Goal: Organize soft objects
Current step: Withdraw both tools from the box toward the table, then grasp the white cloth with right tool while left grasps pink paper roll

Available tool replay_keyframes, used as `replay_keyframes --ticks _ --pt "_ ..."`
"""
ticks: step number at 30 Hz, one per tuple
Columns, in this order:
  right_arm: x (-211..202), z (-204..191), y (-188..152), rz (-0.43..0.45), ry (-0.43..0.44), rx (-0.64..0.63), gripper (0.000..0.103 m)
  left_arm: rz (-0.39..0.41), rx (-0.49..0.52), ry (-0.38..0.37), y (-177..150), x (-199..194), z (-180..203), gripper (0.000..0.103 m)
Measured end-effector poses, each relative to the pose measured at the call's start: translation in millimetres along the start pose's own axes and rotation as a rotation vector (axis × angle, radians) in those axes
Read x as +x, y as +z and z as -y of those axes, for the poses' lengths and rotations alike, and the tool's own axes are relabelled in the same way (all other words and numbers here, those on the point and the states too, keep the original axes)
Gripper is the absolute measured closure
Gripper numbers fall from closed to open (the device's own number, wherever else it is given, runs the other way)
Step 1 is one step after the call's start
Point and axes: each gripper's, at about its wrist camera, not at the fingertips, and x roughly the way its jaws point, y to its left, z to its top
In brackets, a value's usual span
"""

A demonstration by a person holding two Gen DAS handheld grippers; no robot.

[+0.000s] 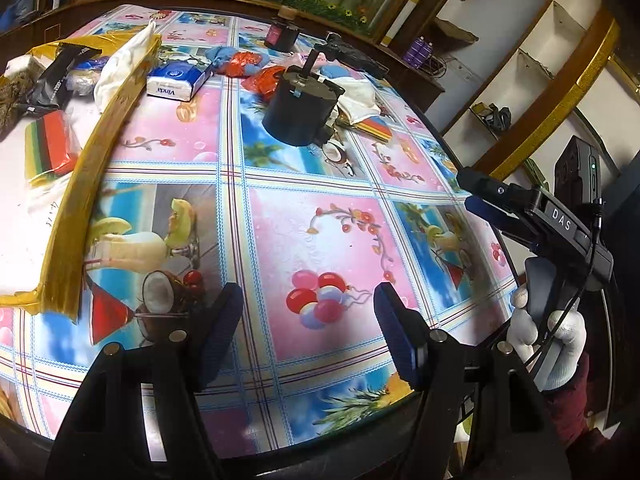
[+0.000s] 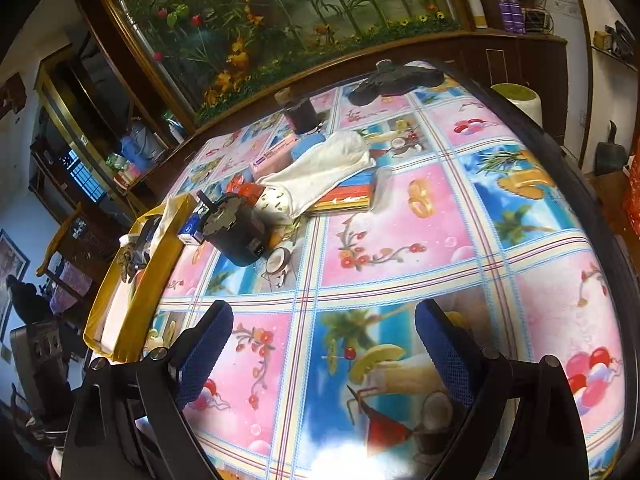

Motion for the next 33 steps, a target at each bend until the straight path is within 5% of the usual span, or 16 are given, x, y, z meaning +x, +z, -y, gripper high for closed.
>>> replay_keyframes --ticks 11,22,25,31,33 --pt "33 -1 25 -0.018 -0.023 0.026 0.01 -0.035 0.011 -0.046 -2 9 4 0.036" --pt "114 -6 108 0.004 -0.029 0.086 0.01 0.014 0.006 -0.076 33 -16 -2 0.036" --pt "146 -12 124 -0.012 -0.099 0.06 0.022 0.059 0.007 -0.041 55 -29 -10 0.036" --pt "183 -7 130 -0.057 -0.094 0.093 0.028 0.091 -0.003 -0.016 117 -33 -24 0.036" --pt "187 -3 129 -0.056 -0.083 0.095 0.049 0.1 0.03 -0.004 148 -28 -18 0.036"
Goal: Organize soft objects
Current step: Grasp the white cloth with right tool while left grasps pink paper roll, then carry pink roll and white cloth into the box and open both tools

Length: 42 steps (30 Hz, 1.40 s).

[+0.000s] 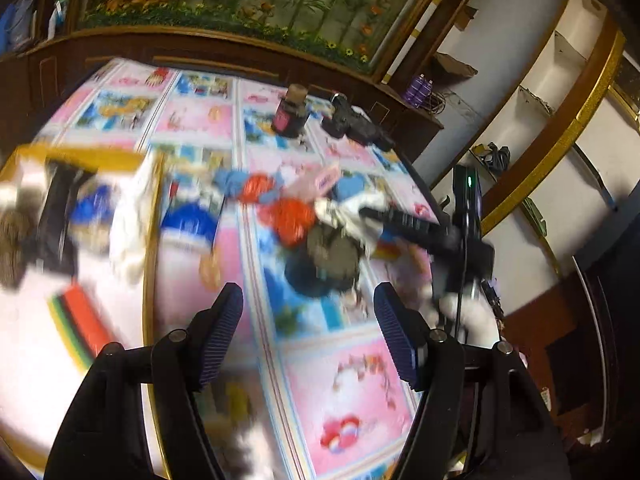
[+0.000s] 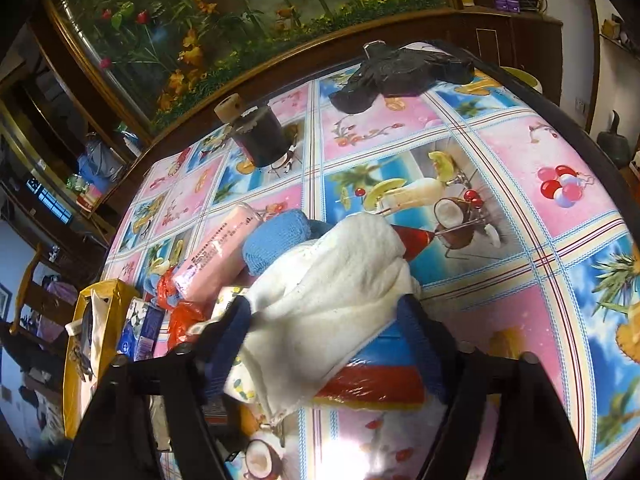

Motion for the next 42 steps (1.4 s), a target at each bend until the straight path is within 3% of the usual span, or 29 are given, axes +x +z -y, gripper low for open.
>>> replay_keyframes --ticks 1,2,4,8,14,18,19,20,21,23,31,38,42 --pt "2 2 0 -0.008 0.015 0.006 0.068 0.001 0.017 0.006 12 6 4 0.036" --pt "5 7 0 -0.023 0.044 0.023 0.075 0.0 0.036 0.007 25 14 9 0.036" --pt "7 16 0 -0.034 0.07 0.046 0.079 -0.022 0.078 0.001 45 35 19 0.036" --pt "5 24 0 -0.028 0.092 0.056 0.081 -0.118 0.174 0.033 79 95 39 0.036" --pt "0 34 1 -0.021 0.109 0.071 0.081 -0.278 0.327 0.077 93 176 51 0.036" --pt "-3 39 1 -0.018 0.115 0.087 0.081 -0.311 0.368 0.1 99 202 50 0.036" --pt "-4 39 1 -0.018 0.119 0.09 0.081 -0.319 0.376 0.116 99 207 49 0.042" --pt "-4 39 1 -0.019 0.121 0.091 0.081 -0.327 0.377 0.119 98 210 48 0.064" --pt "-3 39 1 -0.02 0.121 0.092 0.081 -0.337 0.372 0.113 98 212 46 0.073" --pt "-3 38 1 -0.021 0.121 0.092 0.081 -0.315 0.353 0.111 100 208 42 0.08" --pt "-12 35 1 0.016 0.178 0.09 0.087 -0.176 0.241 0.047 103 150 32 0.08" --pt "-28 38 1 0.08 0.243 0.083 0.09 -0.055 0.17 -0.043 79 53 26 0.08" --pt "-31 43 -2 0.107 0.249 0.095 0.09 0.008 0.122 -0.01 56 1 3 0.08"
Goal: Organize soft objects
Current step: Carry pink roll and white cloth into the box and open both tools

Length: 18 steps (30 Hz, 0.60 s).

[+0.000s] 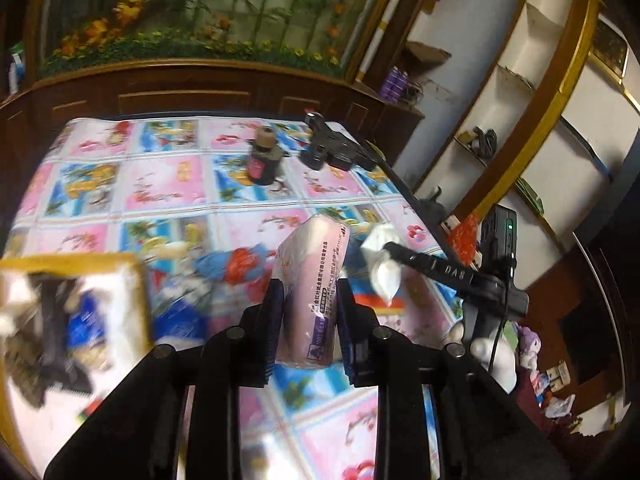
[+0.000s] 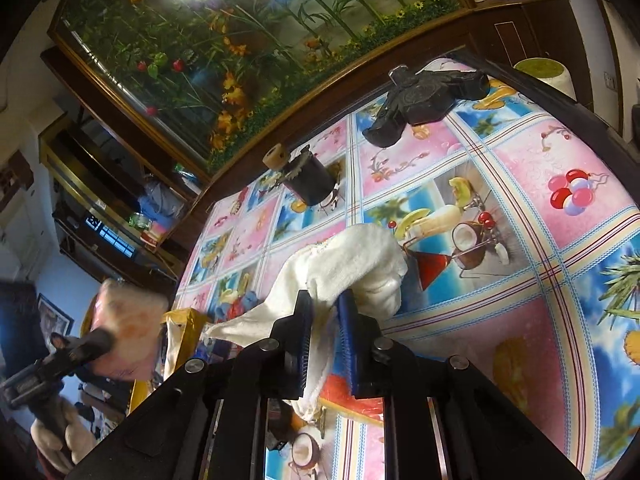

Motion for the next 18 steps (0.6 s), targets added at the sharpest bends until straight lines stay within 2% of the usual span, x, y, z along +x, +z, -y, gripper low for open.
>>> replay_keyframes --ticks 5,9,14,18 --pt "-6 0 -6 0.022 -0.006 -0.01 0.09 0.033 -0.107 0.1 -47 -59 -51 0.08" --pt "-21 -15 -11 0.044 0.001 -0.028 0.09 0.016 -0.186 0.212 -81 -81 -101 0.08" --pt "-36 -73 -36 0.005 0.065 -0.134 0.09 -0.015 -0.287 0.279 -108 -78 -154 0.08" --pt "-29 -128 -62 -0.049 0.09 -0.243 0.09 -0.028 -0.349 0.324 -116 -66 -184 0.08"
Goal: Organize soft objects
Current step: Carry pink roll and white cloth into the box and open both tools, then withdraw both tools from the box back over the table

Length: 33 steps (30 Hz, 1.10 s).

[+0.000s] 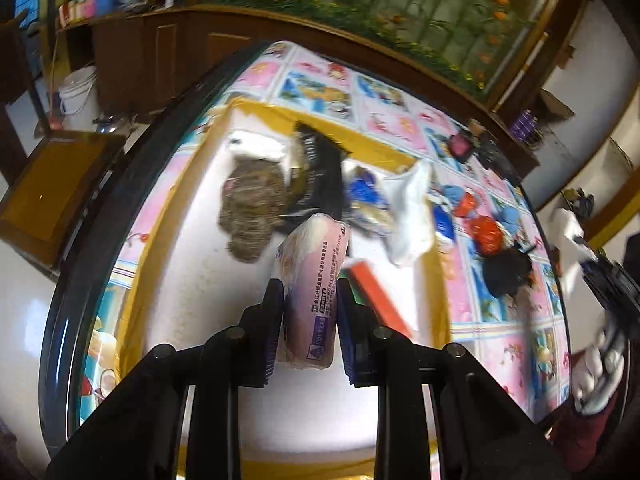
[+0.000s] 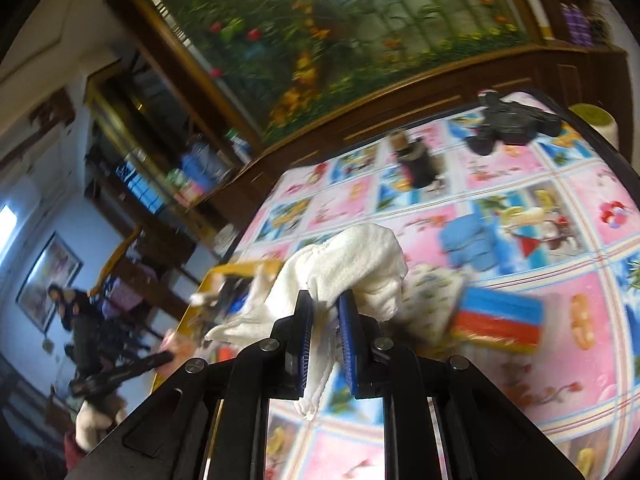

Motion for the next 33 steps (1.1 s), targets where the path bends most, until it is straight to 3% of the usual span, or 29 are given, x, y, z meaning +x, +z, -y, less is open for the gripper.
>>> replay_keyframes --ticks 6,10,19,28,30,33 --pt "37 -67 -15 -0.098 0.052 -0.084 0.089 -0.015 -0.093 0.058 15 22 -30 0.075" --pt "70 -101 -23 -0.17 0.081 -0.121 0.09 -0.019 -0.142 0.005 9 16 -39 0.066" --pt "159 -185 -39 -0.349 0.128 -0.257 0.089 0.147 -0.115 -0.02 -32 -53 -45 0.049" --pt "257 -235 -48 -0.474 -0.037 -0.409 0.089 0.213 -0.117 -0.06 -72 -81 -48 0.049" --pt "269 -244 -50 -0.477 -0.066 -0.436 0.087 0.225 -0.126 -0.071 -74 -83 -48 0.049" --pt "273 -255 -51 -0.489 -0.076 -0.446 0.076 0.232 -0.131 -0.08 -77 -86 -46 0.049"
